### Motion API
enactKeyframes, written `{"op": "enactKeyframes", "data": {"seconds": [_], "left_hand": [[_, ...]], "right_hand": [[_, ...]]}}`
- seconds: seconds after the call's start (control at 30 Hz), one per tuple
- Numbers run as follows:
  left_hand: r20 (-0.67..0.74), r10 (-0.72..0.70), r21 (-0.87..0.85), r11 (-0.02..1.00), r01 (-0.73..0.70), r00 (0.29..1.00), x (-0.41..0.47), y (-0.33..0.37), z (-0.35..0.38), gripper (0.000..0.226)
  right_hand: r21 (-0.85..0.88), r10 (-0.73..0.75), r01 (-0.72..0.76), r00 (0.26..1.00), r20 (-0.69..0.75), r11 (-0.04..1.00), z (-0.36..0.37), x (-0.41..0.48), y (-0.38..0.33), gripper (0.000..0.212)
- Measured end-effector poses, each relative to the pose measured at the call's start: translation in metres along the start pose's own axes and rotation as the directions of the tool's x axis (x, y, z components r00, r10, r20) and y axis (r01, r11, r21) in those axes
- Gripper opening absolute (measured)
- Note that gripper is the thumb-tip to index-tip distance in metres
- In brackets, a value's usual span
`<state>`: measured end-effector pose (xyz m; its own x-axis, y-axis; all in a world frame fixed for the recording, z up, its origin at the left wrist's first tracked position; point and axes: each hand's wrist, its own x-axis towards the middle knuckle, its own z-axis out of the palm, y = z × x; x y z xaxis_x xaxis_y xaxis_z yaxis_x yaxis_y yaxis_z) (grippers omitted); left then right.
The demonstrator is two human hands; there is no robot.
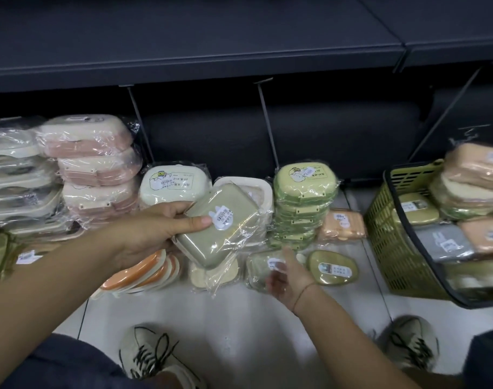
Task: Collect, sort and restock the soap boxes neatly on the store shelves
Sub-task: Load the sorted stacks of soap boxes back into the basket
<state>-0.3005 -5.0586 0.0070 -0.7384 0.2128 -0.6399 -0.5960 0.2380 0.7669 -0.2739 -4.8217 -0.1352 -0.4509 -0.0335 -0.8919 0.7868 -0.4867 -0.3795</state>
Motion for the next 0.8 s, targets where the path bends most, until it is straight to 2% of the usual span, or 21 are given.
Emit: {"op": "enactKeyframes", "data": {"seconds": [0.1,0.17,0.23,0.3,0.37,0.43,0.5,0.6,0.67,0.73,0.8], "left_hand": [[0.048,0.010,0.071,0.997,-0.014,0.999,0.002,0.002,0.014,0.075],[0.064,0.016,0.100,0.995,-0.023,0.998,0.005,0.004,0.027,0.080],[0.117,0.040,0.125,0.991,-0.055,0.992,0.007,0.004,0.041,0.081],[0.156,0.080,0.172,0.979,-0.106,0.985,0.012,0.002,0.054,0.071],[0.075,0.124,0.341,0.929,-0.143,0.989,0.021,0.001,0.061,0.057],[-0.050,0.230,0.612,0.776,-0.152,0.972,0.033,0.000,0.060,0.063],[-0.037,0.348,0.791,0.583,-0.185,0.937,0.045,-0.002,0.055,0.075],[0.072,0.347,0.954,0.250,-0.166,0.935,0.067,-0.012,0.049,0.078],[0.096,0.307,0.992,0.049,-0.116,0.947,0.079,-0.018,0.052,0.079],[0.066,0.266,0.997,-0.043,-0.056,0.962,0.088,-0.022,0.055,0.081],[0.036,0.226,0.996,-0.082,-0.018,0.974,0.094,-0.024,0.055,0.082]], "right_hand": [[-0.139,-0.115,0.165,0.944,0.310,0.977,-0.002,-0.041,-0.027,0.071],[-0.255,-0.115,0.257,0.878,0.465,0.932,-0.008,-0.062,-0.034,0.067],[-0.303,-0.139,0.325,0.853,0.503,0.896,-0.013,-0.069,-0.032,0.066],[-0.261,-0.178,0.336,0.857,0.484,0.905,-0.017,-0.065,-0.027,0.064],[-0.179,-0.177,0.283,0.875,0.450,0.942,-0.023,-0.058,-0.023,0.046],[-0.096,-0.162,0.213,0.910,0.382,0.972,-0.036,-0.046,-0.021,0.033],[-0.053,-0.164,0.183,0.953,0.257,0.982,-0.055,-0.024,-0.018,0.036],[-0.007,-0.144,0.145,0.986,0.080,0.989,-0.075,0.007,-0.008,0.027],[0.024,-0.128,0.127,0.991,0.047,0.992,-0.075,0.021,0.000,0.022],[0.030,-0.116,0.114,0.990,0.074,0.993,-0.068,0.029,0.007,0.022],[0.036,-0.089,0.086,0.991,0.098,0.996,-0.061,0.038,0.015,0.020]]}}
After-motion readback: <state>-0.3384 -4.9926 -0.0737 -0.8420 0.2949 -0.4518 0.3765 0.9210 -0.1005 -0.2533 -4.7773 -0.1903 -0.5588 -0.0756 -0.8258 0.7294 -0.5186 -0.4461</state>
